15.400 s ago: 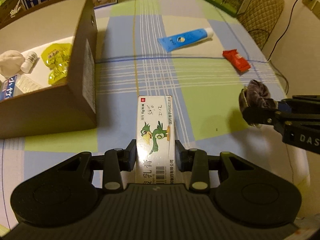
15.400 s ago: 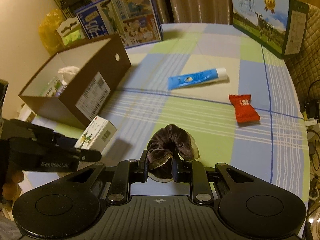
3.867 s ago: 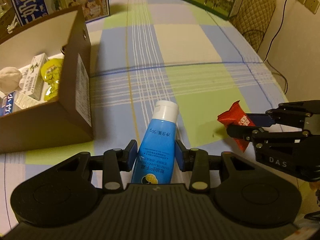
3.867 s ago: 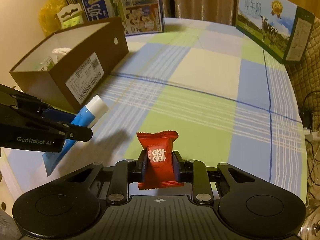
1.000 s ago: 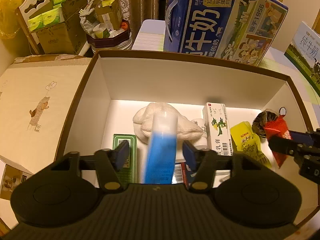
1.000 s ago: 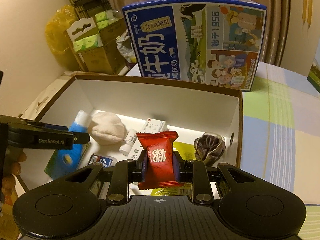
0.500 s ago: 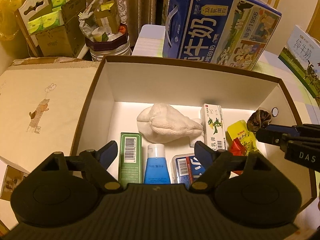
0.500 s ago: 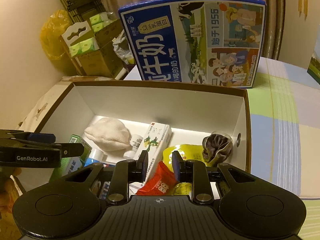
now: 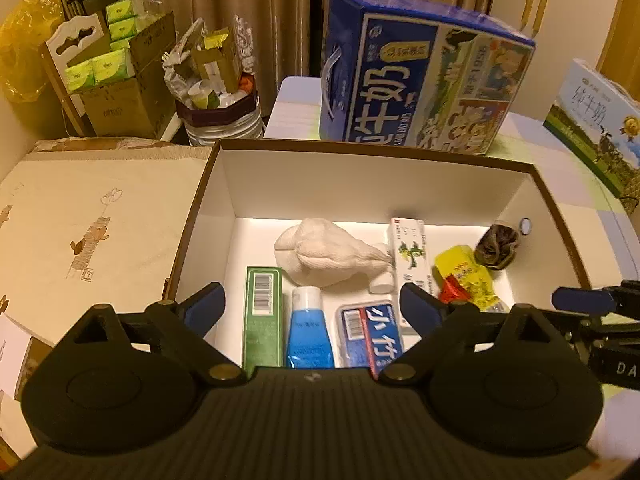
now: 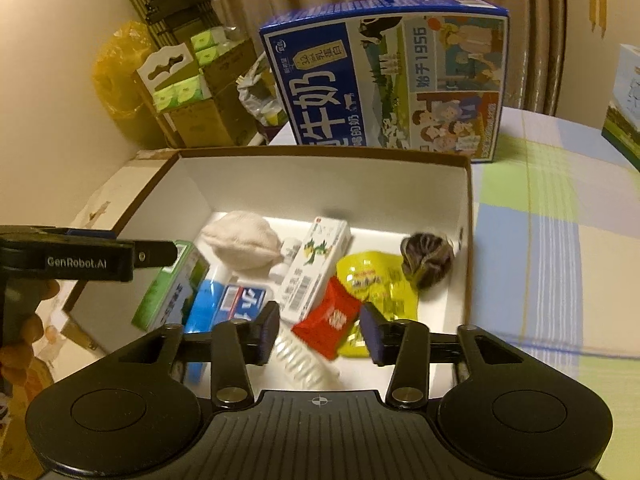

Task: Organize objects

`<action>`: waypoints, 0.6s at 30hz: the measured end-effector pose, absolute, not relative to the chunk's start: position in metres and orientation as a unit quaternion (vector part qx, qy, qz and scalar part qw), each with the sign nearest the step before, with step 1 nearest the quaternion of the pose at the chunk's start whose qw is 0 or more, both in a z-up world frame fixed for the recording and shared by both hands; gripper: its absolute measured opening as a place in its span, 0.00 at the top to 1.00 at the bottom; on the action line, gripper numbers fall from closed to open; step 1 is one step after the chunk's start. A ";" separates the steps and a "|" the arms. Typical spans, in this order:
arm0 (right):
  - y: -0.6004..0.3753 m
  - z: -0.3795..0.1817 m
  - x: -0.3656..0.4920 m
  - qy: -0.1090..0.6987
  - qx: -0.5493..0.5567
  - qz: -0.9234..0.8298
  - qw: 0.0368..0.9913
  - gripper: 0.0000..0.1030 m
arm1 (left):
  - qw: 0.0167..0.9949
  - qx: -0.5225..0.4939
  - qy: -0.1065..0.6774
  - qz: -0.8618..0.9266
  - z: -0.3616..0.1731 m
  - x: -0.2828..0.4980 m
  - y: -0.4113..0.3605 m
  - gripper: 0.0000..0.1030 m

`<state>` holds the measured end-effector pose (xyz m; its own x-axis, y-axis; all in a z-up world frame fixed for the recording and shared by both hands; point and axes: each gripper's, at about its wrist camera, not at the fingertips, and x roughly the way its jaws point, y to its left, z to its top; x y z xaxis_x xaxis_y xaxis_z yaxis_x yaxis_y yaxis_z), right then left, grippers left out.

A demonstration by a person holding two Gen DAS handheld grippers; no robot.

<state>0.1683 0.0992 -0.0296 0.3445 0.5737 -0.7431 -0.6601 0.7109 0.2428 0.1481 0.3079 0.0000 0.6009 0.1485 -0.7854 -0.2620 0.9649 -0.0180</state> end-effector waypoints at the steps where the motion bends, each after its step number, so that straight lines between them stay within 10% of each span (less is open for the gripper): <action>1: 0.094 -0.028 0.165 0.431 -0.048 0.376 0.819 0.51 | 0.893 -0.066 0.429 0.116 0.002 0.144 0.305 0.08; 18: -0.014 0.001 0.113 0.427 -0.023 0.379 0.821 0.42 | 0.902 -0.068 0.405 0.131 0.024 0.060 0.210 0.01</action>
